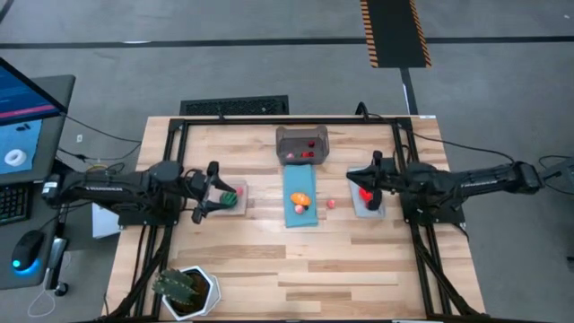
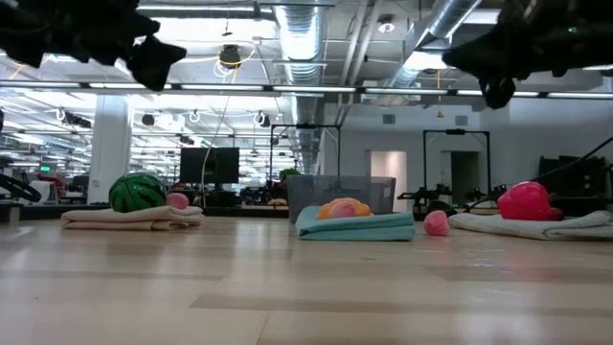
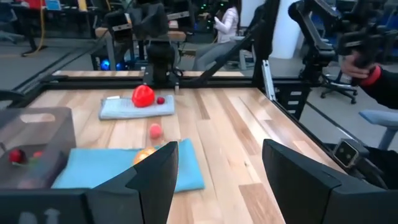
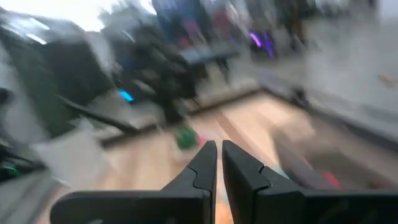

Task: Pick and placing Produce into tupperware
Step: Put the pink peach into the gray bin

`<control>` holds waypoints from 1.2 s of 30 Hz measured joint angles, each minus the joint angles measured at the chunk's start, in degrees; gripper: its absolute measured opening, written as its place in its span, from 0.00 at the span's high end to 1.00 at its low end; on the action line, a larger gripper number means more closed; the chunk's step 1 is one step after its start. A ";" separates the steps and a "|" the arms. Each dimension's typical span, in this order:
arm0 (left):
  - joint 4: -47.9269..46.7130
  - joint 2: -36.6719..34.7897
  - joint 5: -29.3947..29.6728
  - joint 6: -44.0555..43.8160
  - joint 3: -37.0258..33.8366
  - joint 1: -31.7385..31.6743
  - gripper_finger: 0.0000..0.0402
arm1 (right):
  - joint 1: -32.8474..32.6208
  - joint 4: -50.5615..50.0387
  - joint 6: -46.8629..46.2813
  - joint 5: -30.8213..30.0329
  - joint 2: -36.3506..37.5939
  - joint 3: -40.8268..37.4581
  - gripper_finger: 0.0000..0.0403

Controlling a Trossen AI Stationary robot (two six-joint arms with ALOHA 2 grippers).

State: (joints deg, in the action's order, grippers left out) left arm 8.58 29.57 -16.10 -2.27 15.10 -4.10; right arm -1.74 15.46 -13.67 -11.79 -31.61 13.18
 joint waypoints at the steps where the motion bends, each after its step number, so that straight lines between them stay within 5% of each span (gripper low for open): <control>1: 0.40 -1.02 -0.44 0.02 -0.89 0.00 0.44 | 0.19 -5.64 -1.29 -1.52 -0.63 2.09 0.88; 6: 3.03 -6.21 -0.58 2.26 -5.33 0.00 0.44 | 0.58 -27.20 -7.59 -5.86 -4.55 12.46 0.88; 14: -2.06 -10.50 5.38 -1.28 -7.20 0.00 0.44 | 2.25 -48.86 -16.36 1.69 -16.06 25.66 0.87; 21: -9.77 -10.45 10.38 -5.00 -7.20 0.72 0.44 | 1.35 -50.82 -14.13 8.95 -31.34 30.16 0.80; 28: -1.53 -10.51 6.53 -3.21 -7.22 3.06 0.44 | 2.61 -51.40 -11.64 11.15 -42.90 32.55 0.56; 36: -7.18 -10.45 7.69 -3.13 -7.22 3.39 0.44 | 2.22 -50.96 -7.01 13.66 -49.80 33.99 0.40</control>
State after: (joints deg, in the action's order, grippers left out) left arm 1.39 19.11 -8.41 -5.41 7.88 -0.71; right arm 0.49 -35.50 -20.68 1.87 -81.41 47.17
